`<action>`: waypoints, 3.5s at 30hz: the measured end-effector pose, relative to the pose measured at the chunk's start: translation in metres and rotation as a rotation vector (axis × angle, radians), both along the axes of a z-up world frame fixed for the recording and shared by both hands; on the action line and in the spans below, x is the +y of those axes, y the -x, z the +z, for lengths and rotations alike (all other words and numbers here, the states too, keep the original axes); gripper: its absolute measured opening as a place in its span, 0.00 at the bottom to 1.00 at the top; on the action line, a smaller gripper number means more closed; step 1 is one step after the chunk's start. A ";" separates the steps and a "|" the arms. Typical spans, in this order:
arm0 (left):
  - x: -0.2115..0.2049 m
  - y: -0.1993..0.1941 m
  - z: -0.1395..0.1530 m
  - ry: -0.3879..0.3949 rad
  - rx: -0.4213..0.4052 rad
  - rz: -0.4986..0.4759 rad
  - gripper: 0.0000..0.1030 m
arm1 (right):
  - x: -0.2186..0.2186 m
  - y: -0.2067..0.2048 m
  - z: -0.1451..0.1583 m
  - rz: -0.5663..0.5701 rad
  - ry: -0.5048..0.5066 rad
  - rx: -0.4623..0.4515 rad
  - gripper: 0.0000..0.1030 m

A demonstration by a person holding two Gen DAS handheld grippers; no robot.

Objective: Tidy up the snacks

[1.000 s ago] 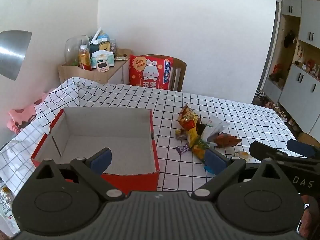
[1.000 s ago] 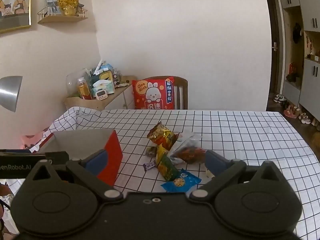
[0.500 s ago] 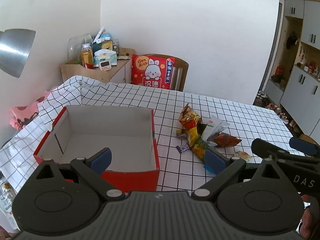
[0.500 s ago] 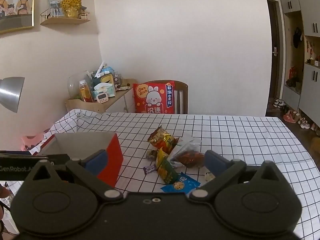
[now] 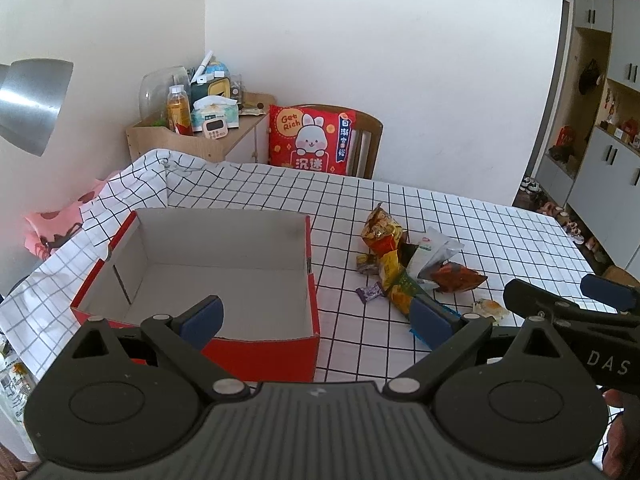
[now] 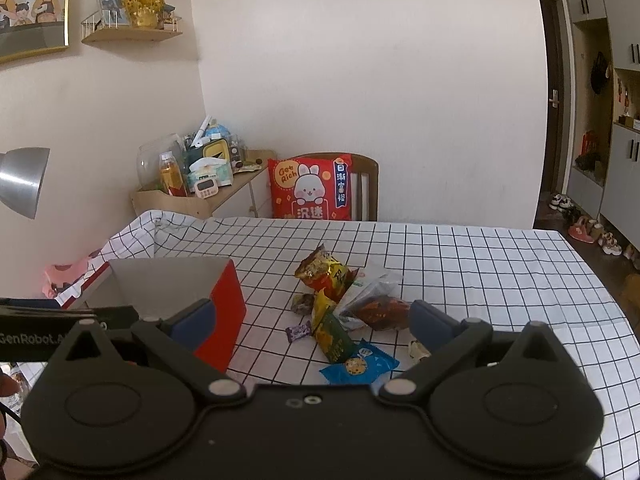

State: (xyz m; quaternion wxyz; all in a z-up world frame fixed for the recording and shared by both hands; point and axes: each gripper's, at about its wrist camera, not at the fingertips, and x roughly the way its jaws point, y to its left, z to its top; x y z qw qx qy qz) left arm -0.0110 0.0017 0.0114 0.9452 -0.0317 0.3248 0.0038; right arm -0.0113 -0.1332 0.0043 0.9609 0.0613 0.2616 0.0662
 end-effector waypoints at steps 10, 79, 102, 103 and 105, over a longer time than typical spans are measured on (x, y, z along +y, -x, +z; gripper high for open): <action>-0.001 0.000 0.000 0.002 0.007 0.006 0.97 | -0.002 0.001 0.001 0.008 0.001 -0.001 1.00; -0.134 -0.122 -0.104 -0.094 0.229 -0.287 0.96 | -0.127 -0.101 -0.104 0.054 -0.004 0.299 0.91; -0.159 -0.192 -0.173 -0.046 0.457 -0.286 0.74 | -0.128 -0.179 -0.168 0.122 0.004 0.476 0.73; -0.157 -0.193 -0.174 -0.035 0.464 -0.288 0.71 | -0.128 -0.180 -0.170 0.120 0.003 0.484 0.71; -0.156 -0.194 -0.176 -0.020 0.480 -0.288 0.62 | -0.129 -0.180 -0.171 0.118 -0.001 0.488 0.65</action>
